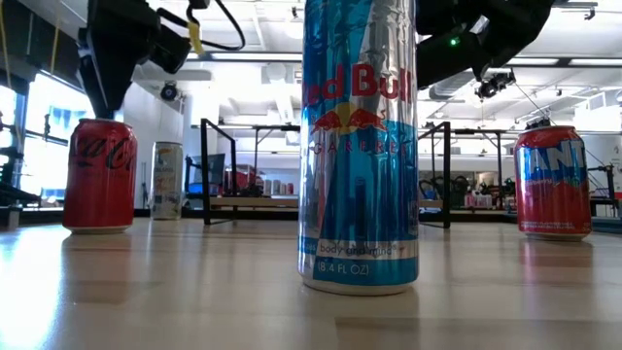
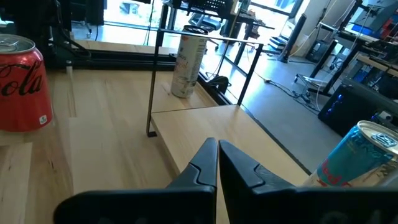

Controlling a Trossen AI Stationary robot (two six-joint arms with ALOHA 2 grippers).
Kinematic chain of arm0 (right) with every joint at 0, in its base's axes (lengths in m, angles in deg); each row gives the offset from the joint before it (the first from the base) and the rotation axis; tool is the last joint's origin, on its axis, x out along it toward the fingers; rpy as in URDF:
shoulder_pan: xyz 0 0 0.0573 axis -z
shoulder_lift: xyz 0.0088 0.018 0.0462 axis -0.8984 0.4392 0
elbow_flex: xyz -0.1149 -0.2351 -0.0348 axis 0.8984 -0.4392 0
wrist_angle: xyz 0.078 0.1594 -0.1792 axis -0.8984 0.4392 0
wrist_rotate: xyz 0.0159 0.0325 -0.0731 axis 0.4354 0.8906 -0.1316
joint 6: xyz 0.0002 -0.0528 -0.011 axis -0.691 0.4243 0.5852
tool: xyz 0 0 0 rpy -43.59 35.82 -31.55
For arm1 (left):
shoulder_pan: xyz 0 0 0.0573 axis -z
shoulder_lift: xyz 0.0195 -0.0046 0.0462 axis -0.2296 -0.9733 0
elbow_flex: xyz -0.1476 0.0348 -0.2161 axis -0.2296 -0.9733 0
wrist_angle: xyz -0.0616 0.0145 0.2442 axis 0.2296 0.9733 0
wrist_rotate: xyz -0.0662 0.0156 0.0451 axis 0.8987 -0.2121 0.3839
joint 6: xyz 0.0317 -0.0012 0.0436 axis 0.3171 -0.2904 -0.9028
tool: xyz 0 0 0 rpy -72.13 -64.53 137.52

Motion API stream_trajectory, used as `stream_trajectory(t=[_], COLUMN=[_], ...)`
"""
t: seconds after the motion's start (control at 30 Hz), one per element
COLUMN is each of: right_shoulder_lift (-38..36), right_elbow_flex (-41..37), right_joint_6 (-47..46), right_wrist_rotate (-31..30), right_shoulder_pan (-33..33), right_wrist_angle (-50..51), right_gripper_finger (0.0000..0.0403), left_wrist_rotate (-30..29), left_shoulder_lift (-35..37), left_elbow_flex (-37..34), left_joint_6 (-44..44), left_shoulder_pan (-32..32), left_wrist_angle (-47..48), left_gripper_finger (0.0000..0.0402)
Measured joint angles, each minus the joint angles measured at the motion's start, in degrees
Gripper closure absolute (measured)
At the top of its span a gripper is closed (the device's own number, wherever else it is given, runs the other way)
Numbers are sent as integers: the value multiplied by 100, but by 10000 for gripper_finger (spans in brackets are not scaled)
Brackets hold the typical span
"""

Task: Place canned beverage on shelf
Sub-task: Put the left red black soda can on the shelf

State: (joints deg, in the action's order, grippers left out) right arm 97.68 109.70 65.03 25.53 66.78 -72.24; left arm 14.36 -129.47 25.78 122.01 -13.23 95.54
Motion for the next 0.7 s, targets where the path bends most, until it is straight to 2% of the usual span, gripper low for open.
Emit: stream_trajectory(t=[0.43,0.7], right_shoulder_lift=[0,0], right_elbow_flex=[0,0], right_joint_6=[0,0], right_wrist_rotate=[0,0], right_shoulder_pan=[0,0], right_wrist_angle=[24,28], right_gripper_finger=[403,403], left_wrist_rotate=[-169,-222], left_shoulder_lift=[-345,-345], left_elbow_flex=[-33,-508], left_joint_6=[-72,94], left_shoulder_pan=[-47,-40], left_wrist_angle=[3,-26], left_gripper_finger=[59,63])
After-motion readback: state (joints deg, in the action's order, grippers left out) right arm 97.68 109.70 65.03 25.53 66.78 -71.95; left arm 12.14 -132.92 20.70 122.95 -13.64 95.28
